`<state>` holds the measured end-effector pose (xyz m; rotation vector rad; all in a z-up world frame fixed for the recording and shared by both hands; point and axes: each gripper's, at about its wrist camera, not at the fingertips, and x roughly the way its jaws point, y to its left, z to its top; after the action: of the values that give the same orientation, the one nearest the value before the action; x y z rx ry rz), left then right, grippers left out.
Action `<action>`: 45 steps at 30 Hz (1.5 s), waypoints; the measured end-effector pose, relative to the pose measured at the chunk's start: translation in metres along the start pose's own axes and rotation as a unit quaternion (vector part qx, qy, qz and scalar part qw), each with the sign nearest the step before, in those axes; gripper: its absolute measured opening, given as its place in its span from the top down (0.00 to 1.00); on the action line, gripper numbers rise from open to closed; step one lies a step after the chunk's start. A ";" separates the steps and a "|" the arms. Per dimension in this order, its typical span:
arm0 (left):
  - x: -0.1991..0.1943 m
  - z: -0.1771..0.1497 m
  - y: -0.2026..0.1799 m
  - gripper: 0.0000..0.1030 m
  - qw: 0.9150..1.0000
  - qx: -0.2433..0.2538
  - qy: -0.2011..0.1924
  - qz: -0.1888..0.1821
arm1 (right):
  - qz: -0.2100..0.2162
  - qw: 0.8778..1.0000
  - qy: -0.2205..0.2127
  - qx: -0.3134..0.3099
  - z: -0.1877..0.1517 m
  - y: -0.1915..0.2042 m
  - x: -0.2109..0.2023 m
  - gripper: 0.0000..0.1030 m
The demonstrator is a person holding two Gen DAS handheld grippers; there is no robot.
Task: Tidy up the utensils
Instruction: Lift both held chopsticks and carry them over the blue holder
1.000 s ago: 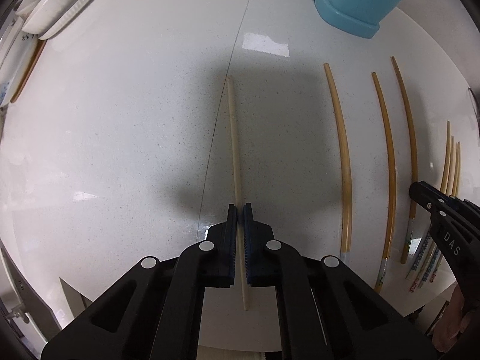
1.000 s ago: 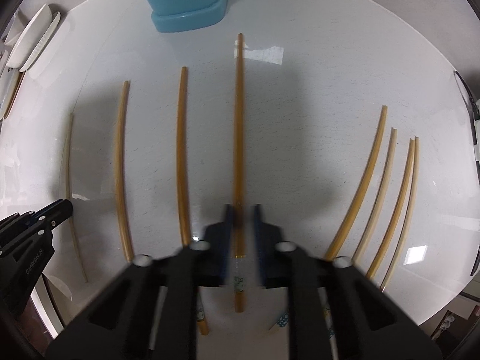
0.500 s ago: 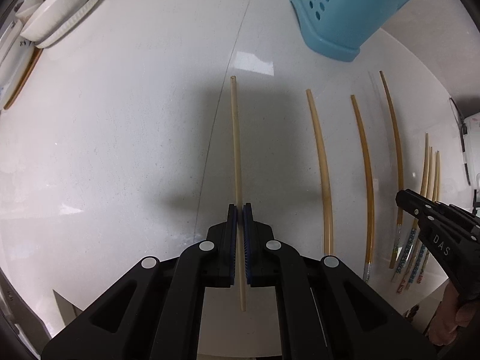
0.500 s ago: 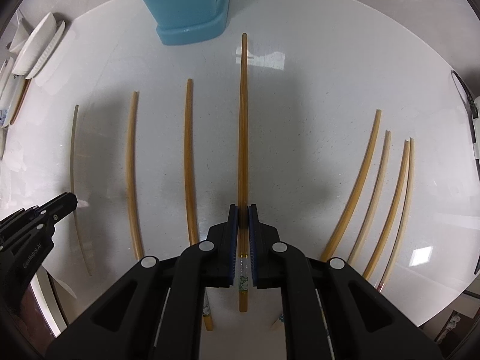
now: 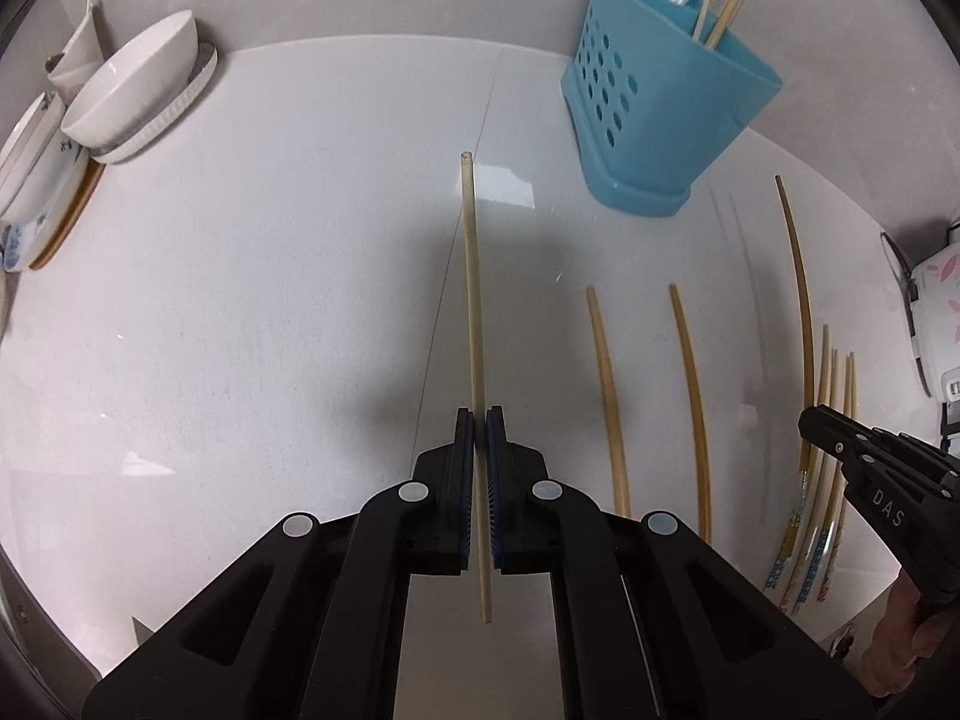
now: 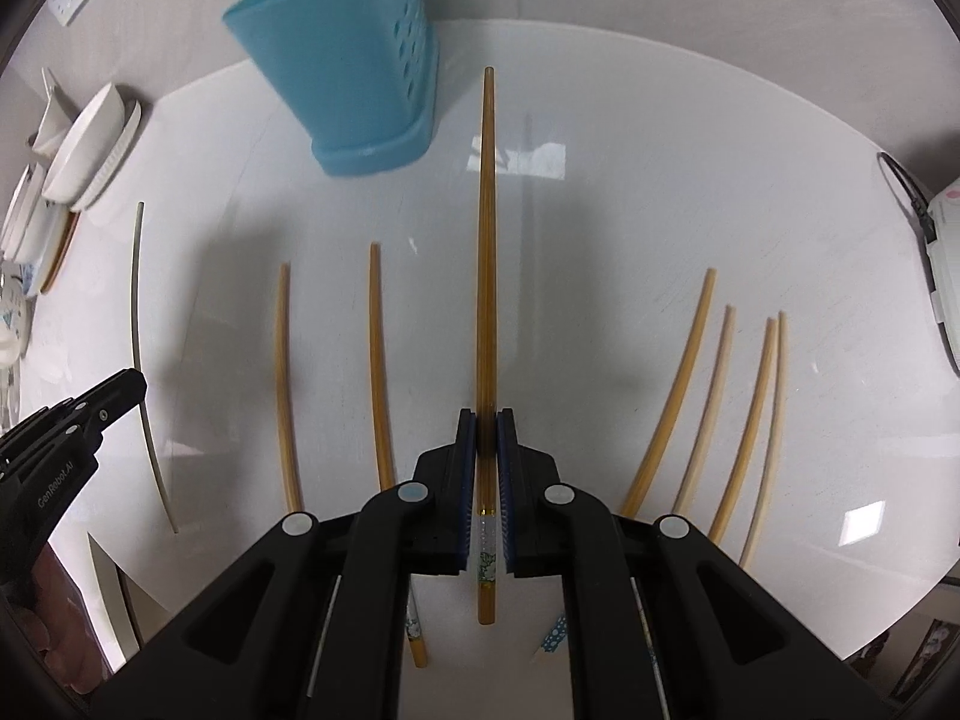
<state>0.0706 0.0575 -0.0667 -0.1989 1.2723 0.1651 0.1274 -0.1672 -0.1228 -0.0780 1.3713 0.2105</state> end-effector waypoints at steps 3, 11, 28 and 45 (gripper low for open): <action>-0.011 0.012 -0.008 0.97 1.000 0.010 -0.015 0.004 | -0.009 1.000 -0.011 -0.009 0.007 -0.004 -0.011 0.94; -0.035 0.032 -0.016 0.97 0.998 0.016 -0.052 -0.010 | -0.005 0.999 -0.043 0.001 0.009 -0.021 -0.036 0.94; -0.071 0.084 -0.039 0.97 0.991 0.033 -0.126 -0.026 | 0.019 0.990 -0.137 0.033 0.056 -0.017 -0.074 0.94; -0.110 0.137 -0.058 0.97 0.963 0.042 -0.256 -0.078 | 0.040 0.975 -0.220 0.016 0.109 -0.004 -0.109 0.94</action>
<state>0.1798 0.0321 0.0802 -0.1686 0.7434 0.0212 0.2138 -0.1634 0.0055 0.0491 0.9362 0.2559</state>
